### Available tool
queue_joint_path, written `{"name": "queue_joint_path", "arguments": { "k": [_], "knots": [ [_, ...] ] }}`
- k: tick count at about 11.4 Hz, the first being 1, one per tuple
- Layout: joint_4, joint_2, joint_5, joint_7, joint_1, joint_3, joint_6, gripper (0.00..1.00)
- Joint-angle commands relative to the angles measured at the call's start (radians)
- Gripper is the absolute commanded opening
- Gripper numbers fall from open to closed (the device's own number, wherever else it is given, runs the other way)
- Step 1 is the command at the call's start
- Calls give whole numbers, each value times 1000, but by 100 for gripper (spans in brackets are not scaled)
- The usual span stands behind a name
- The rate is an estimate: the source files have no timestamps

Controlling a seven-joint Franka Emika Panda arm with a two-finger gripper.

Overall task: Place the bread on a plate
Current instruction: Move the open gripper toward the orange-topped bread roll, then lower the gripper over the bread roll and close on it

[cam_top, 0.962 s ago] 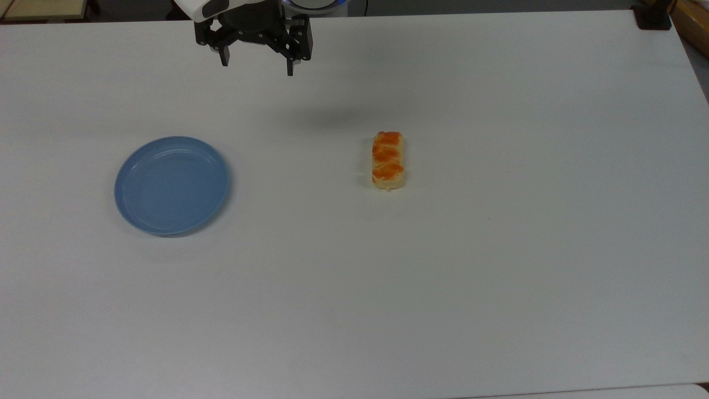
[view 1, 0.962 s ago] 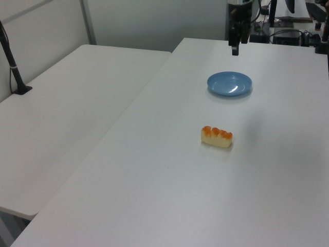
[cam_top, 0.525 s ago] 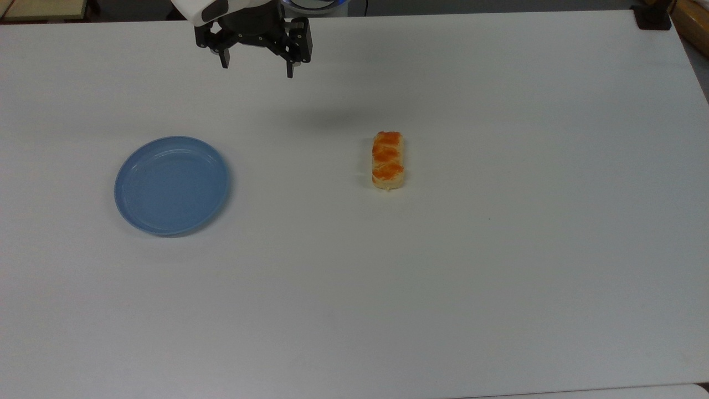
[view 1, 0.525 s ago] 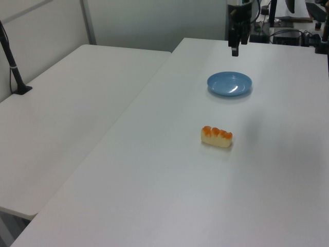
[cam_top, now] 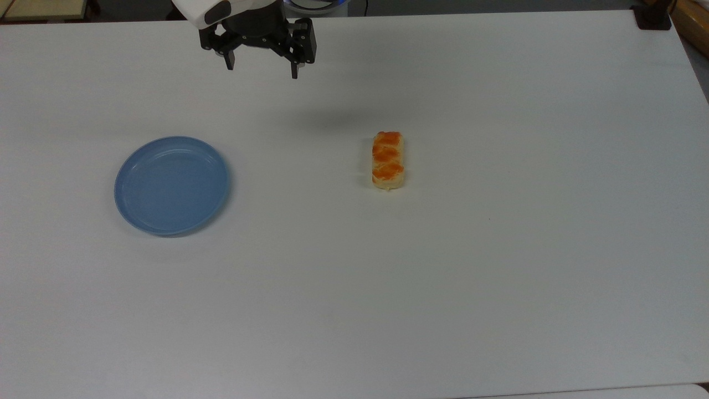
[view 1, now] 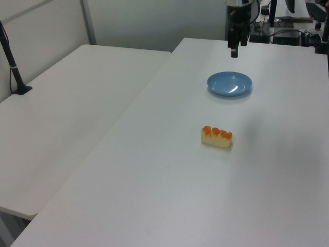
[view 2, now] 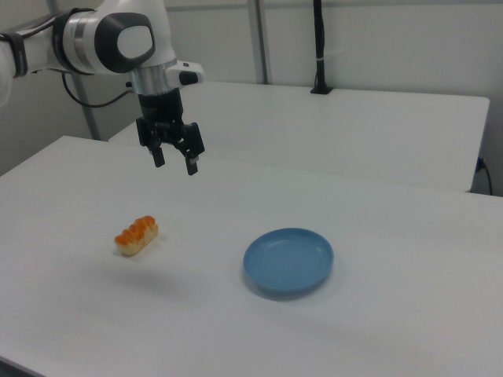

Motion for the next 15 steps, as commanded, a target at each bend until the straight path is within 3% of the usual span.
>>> {"name": "queue_joint_path", "arguments": {
  "k": [1, 3, 5, 9, 15],
  "knots": [
    [-13, -12, 43, -9, 24, 3, -12, 100],
    [-45, -12, 70, 0, 102, 0, -7, 100],
    [-53, 2, 68, 110, 157, 0, 23, 100],
    [-113, 106, 53, 225, 245, 0, 172, 100],
    [-167, 225, 13, 286, 309, 0, 330, 100]
  ]
}}
